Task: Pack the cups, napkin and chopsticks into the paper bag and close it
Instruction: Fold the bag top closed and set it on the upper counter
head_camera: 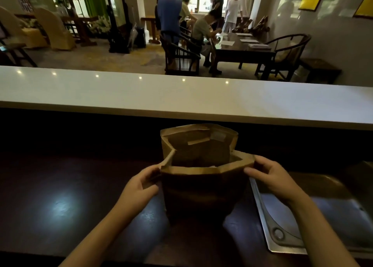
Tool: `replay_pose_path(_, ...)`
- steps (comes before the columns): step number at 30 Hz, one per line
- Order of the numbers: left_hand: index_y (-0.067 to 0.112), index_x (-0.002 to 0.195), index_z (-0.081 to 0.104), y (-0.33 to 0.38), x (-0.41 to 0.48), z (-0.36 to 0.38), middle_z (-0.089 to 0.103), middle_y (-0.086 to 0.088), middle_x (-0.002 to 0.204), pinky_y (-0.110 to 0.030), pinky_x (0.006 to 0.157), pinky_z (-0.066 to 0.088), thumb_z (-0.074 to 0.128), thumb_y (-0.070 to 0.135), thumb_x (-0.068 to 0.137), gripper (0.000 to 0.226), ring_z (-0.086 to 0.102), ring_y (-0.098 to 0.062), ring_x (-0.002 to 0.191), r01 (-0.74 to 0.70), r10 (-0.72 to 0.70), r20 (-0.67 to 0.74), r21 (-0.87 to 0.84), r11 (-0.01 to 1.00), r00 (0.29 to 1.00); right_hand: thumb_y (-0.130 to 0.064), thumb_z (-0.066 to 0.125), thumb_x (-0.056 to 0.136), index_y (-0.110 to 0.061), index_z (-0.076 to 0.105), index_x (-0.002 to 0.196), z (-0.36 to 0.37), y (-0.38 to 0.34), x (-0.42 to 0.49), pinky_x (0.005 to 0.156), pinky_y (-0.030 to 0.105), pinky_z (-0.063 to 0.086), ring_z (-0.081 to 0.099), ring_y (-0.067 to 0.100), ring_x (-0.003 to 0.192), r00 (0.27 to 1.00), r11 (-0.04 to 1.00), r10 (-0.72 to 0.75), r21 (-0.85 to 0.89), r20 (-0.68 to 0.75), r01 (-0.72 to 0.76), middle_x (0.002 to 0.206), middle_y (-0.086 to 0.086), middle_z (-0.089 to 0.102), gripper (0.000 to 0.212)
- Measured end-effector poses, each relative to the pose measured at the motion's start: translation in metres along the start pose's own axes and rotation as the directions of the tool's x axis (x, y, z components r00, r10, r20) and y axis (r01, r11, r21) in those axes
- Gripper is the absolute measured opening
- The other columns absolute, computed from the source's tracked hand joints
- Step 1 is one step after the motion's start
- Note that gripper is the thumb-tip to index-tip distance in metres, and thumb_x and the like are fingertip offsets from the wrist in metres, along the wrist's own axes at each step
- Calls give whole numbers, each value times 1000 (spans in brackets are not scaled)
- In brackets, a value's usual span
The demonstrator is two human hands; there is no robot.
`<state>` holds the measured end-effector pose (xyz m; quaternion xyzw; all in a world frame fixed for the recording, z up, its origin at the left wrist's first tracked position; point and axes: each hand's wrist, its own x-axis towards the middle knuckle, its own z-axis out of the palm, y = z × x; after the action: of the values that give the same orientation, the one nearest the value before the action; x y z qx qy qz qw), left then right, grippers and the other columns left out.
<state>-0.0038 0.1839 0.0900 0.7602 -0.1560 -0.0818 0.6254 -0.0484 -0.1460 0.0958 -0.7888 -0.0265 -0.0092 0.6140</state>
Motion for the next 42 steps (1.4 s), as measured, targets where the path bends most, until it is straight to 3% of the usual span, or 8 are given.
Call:
replay_pose_path(11, 33, 84, 69, 10, 21, 10, 72, 12, 85, -9, 72, 49, 68, 14, 75, 20, 66, -3, 82, -155, 155, -1, 23, 988, 988, -26, 63, 75, -26, 74, 93, 21, 12, 15, 71, 13, 52, 69, 10, 92, 983, 961, -32, 263, -182, 80, 95, -4, 75, 21)
replay_pose_path(18, 22, 89, 67, 8, 54, 6, 40, 12, 130, -7, 92, 40, 63, 8, 81, 16, 40, 7, 121, -237, 232, 58, 117, 964, 971, -25, 62, 76, -18, 72, 94, 17, 10, 35, 93, 22, 49, 43, -7, 123, 981, 967, -46, 238, -187, 91, 139, -22, 42, 21)
replay_pose_path(21, 19, 94, 66, 14, 62, -4, 35, 8, 141, -26, 106, 30, 66, 14, 81, 14, 31, -9, 132, -350, 314, 163, 291, 890, 935, -26, 64, 77, -31, 65, 113, 14, 9, 40, 97, 32, 49, 56, 13, 118, 997, 945, 0, 327, -75, 24, 132, -5, 57, 37)
replay_pose_path(24, 22, 97, 64, 27, 72, -16, 41, 7, 139, -36, 111, 26, 65, 19, 81, 16, 32, -16, 130, -461, 318, 357, 454, 763, 878, -29, 64, 77, -22, 64, 117, 10, 13, 44, 101, 43, 46, 58, 22, 117, 1000, 955, 4, 297, -17, 1, 125, -3, 62, 41)
replay_pose_path(29, 30, 120, 51, 48, 86, -24, 49, 12, 105, -15, 87, 34, 57, 25, 87, 34, 40, -5, 104, -421, 25, 548, 613, 669, 836, -24, 62, 78, -15, 74, 92, 7, 12, 54, 90, 26, 52, 52, 3, 119, 999, 971, -21, 240, 28, 14, 130, -23, 53, 20)
replay_pose_path(32, 20, 106, 53, 54, 91, -23, 47, 8, 90, -18, 72, 31, 56, 28, 88, 21, 40, 0, 84, -465, -4, 567, 679, 569, 824, -22, 61, 79, -13, 73, 89, 7, 10, 59, 98, 33, 46, 51, 10, 123, 998, 969, -8, 246, 69, -9, 136, -14, 49, 18)
replay_pose_path(37, 18, 104, 53, 47, 91, -28, 48, 4, 98, -16, 78, 29, 57, 32, 86, 23, 41, -11, 95, -510, 83, 565, 658, 554, 821, -25, 62, 79, -15, 72, 95, 9, 3, 58, 80, 25, 55, 66, 17, 98, 999, 968, -27, 251, 18, 22, 97, -6, 71, 21)
replay_pose_path(42, 15, 101, 59, 36, 86, -27, 49, -2, 102, -13, 81, 33, 66, 24, 81, 23, 43, -14, 95, -515, 294, 433, 597, 615, 852, -24, 65, 76, -22, 75, 92, 22, 4, 52, 70, 22, 57, 70, 16, 87, 979, 950, -46, 295, -196, 103, 91, -1, 76, 19)
